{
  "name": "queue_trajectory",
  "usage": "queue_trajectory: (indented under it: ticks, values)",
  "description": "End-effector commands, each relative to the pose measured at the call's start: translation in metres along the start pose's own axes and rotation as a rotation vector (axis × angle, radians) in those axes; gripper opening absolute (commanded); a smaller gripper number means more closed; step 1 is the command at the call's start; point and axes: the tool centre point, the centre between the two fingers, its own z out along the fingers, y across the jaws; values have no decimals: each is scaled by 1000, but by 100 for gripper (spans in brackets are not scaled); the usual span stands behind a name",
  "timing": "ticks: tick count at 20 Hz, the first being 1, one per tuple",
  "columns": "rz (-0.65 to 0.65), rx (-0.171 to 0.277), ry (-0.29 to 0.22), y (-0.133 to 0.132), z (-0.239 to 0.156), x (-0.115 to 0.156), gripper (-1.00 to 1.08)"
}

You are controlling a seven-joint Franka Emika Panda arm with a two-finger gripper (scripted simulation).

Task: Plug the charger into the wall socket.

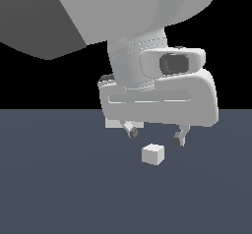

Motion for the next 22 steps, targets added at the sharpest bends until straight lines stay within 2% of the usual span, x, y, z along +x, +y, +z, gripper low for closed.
queue_trajectory:
  ticks: [1,11,12,22]
  values:
    - [1,0,-1,0,10,-5,100]
    - [1,0,-1,0,32,-15,100]
    - [1,0,-1,0,32,-15,-100]
    - [7,-4,0,4,32,-13,-100]
